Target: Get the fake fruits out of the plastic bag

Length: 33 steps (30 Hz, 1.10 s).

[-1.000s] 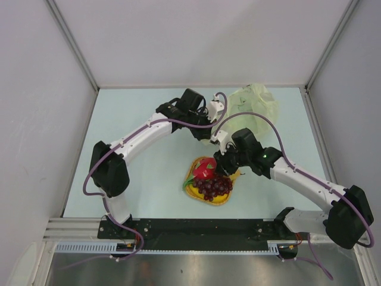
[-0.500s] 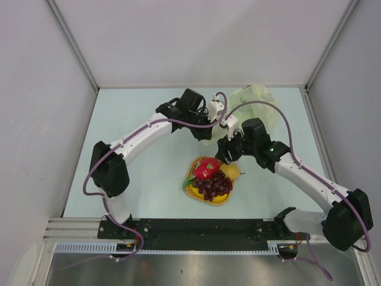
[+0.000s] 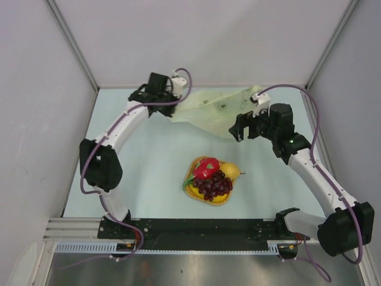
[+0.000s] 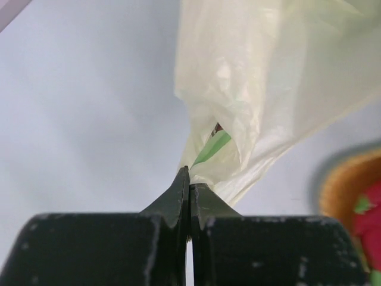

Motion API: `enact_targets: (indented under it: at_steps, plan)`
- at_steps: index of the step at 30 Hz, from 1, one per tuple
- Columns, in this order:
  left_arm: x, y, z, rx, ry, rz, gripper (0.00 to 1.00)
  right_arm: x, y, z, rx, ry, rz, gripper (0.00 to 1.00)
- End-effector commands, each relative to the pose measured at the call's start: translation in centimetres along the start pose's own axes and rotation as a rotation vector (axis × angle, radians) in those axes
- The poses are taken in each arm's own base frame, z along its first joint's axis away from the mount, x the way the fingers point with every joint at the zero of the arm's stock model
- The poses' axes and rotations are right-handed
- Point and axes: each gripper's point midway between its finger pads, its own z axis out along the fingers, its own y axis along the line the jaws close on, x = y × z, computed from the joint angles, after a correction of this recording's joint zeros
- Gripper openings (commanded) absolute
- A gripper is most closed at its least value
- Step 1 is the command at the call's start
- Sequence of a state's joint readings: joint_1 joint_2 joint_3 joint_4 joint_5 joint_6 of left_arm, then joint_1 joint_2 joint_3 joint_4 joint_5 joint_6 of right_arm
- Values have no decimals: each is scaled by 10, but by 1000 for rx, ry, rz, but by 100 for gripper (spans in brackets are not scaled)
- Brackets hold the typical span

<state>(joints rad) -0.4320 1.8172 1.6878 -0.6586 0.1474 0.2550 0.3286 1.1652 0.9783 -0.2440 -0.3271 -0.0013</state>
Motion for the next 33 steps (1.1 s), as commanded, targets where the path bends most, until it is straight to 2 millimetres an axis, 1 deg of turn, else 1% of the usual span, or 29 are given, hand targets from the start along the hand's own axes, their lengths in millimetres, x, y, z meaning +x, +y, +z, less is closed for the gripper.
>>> enact_targets:
  at_steps: [1, 2, 3, 4, 6, 7, 10, 12, 13, 14, 15, 16, 17, 18, 19, 20, 21, 22, 23, 24, 25, 26, 27, 28, 29, 30, 31, 32, 33]
  plan:
    - [22, 104, -58, -295, -20, -124, 0, -73, -28, -24, 95, -220, 9, 99]
    - [23, 112, -68, -322, -34, -136, 0, -79, -30, -27, 90, -242, 22, 100]
    - [27, 121, -73, -340, -40, -149, 0, -82, -29, -29, 71, -252, 29, 100]
    - [41, 137, -81, -396, -14, -175, 0, -83, -36, -29, 81, -256, 39, 100]
    - [46, 149, -93, -440, -20, -188, 0, -84, -40, -28, 92, -261, 63, 100]
    - [55, 156, -97, -462, -8, -204, 0, -81, -42, -25, 90, -252, 76, 100]
    - [66, 163, -107, -486, -2, -224, 0, -73, -47, -20, 89, -224, 84, 100]
    - [66, 160, -110, -478, -12, -219, 0, -69, -51, -18, 103, -206, 73, 100]
    - [69, 156, -109, -466, -6, -216, 5, -61, -53, -14, 108, -179, 74, 100]
    - [69, 156, -112, -475, -8, -217, 30, -58, -57, -13, 129, -167, 73, 100]
    - [66, 159, -122, -509, -24, -228, 47, -54, -62, -13, 147, -156, 73, 100]
    - [64, 163, -131, -552, -36, -241, 69, -48, -66, -12, 166, -134, 82, 100]
    - [63, 175, -145, -643, -43, -252, 99, -43, -72, -11, 199, -121, 91, 100]
    - [59, 179, -155, -677, -57, -248, 100, -39, -78, -12, 228, -108, 98, 100]
    - [48, 180, -174, -714, -97, -245, 100, -32, -84, -12, 264, -90, 116, 100]
    - [45, 181, -183, -736, -111, -244, 100, -28, -98, -17, 351, -81, 133, 100]
    - [39, 179, -192, -739, -133, -243, 100, -25, -105, -19, 396, -75, 151, 100]
    - [30, 175, -205, -735, -174, -240, 100, -17, -110, -24, 444, -55, 185, 100]
    - [29, 168, -210, -715, -185, -242, 100, -12, -122, -30, 522, -40, 193, 100]
    - [22, 157, -209, -648, -221, -238, 100, -4, -127, -35, 564, -16, 199, 100]
    - [28, 147, -203, -606, -220, -241, 100, 13, -131, -40, 614, 44, 242, 100]
    - [21, 134, -219, -586, -290, -232, 100, 25, -138, -49, 685, 73, 275, 100]
    - [23, 122, -218, -542, -322, -241, 100, 36, -135, -53, 698, 108, 296, 100]
    - [42, 98, -197, -428, -312, -239, 100, 52, -129, -61, 700, 171, 316, 100]
    - [37, 80, -209, -383, -397, -203, 100, 68, -124, -63, 695, 218, 324, 100]
    - [43, 65, -207, -338, -422, -180, 100, 75, -122, -67, 704, 233, 321, 100]
    - [70, 43, -182, -242, -389, -177, 100, 79, -116, -69, 705, 242, 303, 100]
    - [75, 35, -179, -219, -410, -165, 100, 88, -118, -71, 729, 257, 280, 100]
    - [80, 24, -182, -202, -436, -154, 100, 91, -118, -71, 736, 256, 265, 100]
